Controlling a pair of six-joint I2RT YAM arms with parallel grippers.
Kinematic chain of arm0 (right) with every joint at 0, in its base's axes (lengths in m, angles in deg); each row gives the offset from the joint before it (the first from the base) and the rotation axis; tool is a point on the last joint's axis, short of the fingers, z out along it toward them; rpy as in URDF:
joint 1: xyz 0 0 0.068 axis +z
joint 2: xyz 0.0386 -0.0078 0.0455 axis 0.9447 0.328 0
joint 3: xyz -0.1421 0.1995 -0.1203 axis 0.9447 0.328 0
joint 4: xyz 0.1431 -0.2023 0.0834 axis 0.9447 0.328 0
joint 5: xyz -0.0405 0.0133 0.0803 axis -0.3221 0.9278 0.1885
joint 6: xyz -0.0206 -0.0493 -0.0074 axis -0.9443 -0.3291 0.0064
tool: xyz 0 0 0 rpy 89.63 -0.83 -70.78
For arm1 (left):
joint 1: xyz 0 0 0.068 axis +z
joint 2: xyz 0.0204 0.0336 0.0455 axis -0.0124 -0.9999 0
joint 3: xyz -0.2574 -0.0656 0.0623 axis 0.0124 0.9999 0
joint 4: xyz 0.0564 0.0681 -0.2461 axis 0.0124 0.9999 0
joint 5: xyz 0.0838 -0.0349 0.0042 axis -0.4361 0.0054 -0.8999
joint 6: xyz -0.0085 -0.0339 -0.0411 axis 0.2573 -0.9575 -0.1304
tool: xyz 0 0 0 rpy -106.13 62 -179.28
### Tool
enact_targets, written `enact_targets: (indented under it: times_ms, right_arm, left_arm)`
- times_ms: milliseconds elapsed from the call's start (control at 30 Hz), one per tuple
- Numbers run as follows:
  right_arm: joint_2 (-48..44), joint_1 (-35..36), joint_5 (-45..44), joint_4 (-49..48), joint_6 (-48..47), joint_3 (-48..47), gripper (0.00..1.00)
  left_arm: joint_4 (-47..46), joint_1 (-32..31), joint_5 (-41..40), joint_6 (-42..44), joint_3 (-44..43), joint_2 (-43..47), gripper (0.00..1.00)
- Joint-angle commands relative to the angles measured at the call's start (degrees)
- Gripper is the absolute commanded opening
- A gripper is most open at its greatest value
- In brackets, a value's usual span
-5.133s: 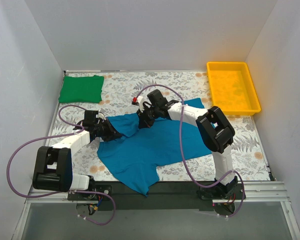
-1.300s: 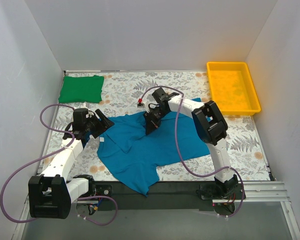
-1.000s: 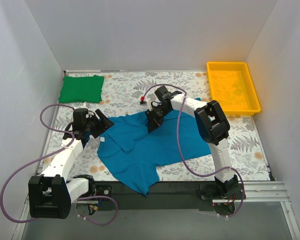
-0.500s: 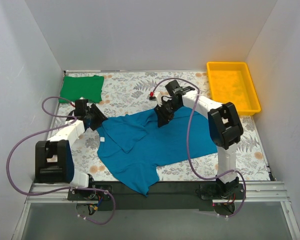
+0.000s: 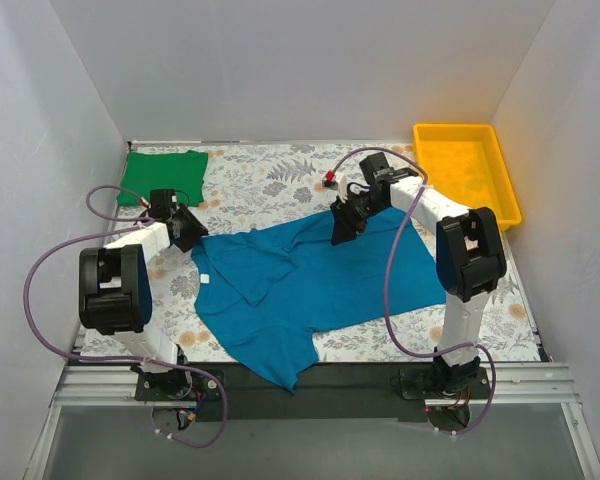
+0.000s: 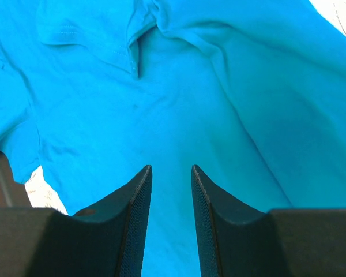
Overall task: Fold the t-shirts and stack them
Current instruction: Fold the tshirt
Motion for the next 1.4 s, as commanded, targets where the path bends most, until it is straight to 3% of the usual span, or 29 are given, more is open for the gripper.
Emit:
enact_targets:
  times_ms: [0, 167, 267, 300, 567, 1067, 1367]
  right_arm:
    - [-2.23, -0.75, 3.68, 0.35, -1.07, 0.3, 0.41]
    - [-2.14, -1.27, 4.3, 0.35, -1.15, 0.57, 0.41]
    - [-2.23, -1.62, 4.3, 0.44, -1.24, 0.66, 0.41]
    - [-2.23, -1.71, 4.21, 0.44, -1.24, 0.74, 0.41]
    - [-2.93, -6.36, 1.14, 0.0, -0.98, 0.83, 0.4]
    - [-2.41, -14.72, -10.11, -6.32, 3.5, 2.94, 0.41]
    - [-0.39, -15.69, -26.34, -14.05, 10.01, 3.47, 0.41]
  left_arm:
    - [-0.87, 0.12, -0.19, 1.41, -2.7, -1.19, 0.38]
    - [-0.95, 0.21, 0.25, 1.68, -3.84, -3.04, 0.24]
    - [-0.87, 0.21, 0.34, 1.94, -3.93, -3.3, 0.11]
    - [-0.95, 0.21, 0.17, 2.03, -3.85, -3.21, 0.0]
    - [-0.78, 3.89, -3.79, 1.06, -1.39, 0.47, 0.0]
    - [-0.34, 7.59, -2.56, 1.94, -1.82, -1.9, 0.0]
    - [-0.34, 9.08, -1.77, 2.82, -2.0, -1.9, 0.0]
